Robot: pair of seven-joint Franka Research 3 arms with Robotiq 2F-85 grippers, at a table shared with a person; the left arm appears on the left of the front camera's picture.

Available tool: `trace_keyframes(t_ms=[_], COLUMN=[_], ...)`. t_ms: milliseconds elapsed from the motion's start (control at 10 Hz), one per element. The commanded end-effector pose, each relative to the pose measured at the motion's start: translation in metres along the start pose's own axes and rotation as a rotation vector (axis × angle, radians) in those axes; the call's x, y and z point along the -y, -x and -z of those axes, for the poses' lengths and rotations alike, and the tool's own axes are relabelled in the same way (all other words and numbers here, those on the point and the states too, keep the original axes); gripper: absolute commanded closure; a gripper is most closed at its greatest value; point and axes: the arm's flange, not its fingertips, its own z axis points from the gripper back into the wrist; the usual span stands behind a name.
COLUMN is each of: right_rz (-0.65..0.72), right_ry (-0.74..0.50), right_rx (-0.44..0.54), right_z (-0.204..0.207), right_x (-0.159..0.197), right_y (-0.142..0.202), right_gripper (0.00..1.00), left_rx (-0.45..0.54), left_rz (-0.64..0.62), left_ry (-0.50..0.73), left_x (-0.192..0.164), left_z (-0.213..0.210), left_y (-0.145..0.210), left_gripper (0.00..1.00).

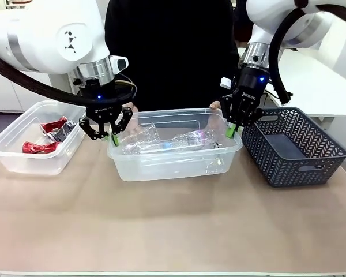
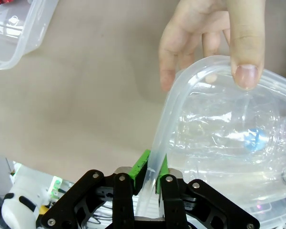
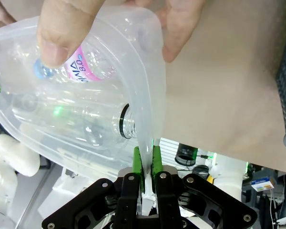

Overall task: Sort the waste into each basket.
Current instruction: Release the Organizing box you were holding.

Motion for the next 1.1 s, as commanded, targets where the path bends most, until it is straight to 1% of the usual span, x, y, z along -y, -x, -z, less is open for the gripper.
trace_keyframes(t_ms=[0,100,200,400,500,600,700,800,900,1000], right_rz=[0.012,-0.001,-0.006,-0.042,-0.073,-0.103,-0.127,-0.152,-0.149,-0.101], right_ry=[-0.074,-0.122,-0.143,-0.209,-0.224,-0.242,-0.245,-0.248,-0.226,-0.208], right_rx=[0.093,0.167,0.265,0.442,0.535,0.603,0.647,0.667,0.659,0.630], right_z=[-0.003,-0.005,-0.006,-0.008,-0.009,-0.009,-0.008,-0.006,-0.005,-0.003], right_x=[0.015,0.022,0.027,0.035,0.038,0.039,0.040,0.039,0.039,0.037], right_y=[0.018,0.030,0.038,0.050,0.055,0.059,0.062,0.064,0.062,0.056], right_gripper=[0.36,0.35,0.00,0.00,0.12,0.02,0.00,0.00,0.00,0.00], left_rx=[0.006,0.025,0.042,0.088,0.111,0.134,0.143,0.129,0.112,0.087], left_rz=[0.025,0.033,0.034,0.024,0.017,0.015,0.015,0.030,0.036,0.049], left_ry=[0.003,0.023,0.021,0.037,0.063,0.095,0.146,0.166,0.177,0.160], left_x=[0.004,0.006,0.006,0.002,0.000,-0.004,-0.007,-0.010,-0.012,-0.012], left_z=[-0.004,-0.009,-0.014,-0.027,-0.033,-0.037,-0.040,-0.041,-0.040,-0.038], left_y=[0.001,0.003,0.006,0.013,0.016,0.020,0.023,0.024,0.024,0.024], left_gripper=[0.37,0.22,0.00,0.00,0.01,0.00,0.00,0.00,0.00,0.00])
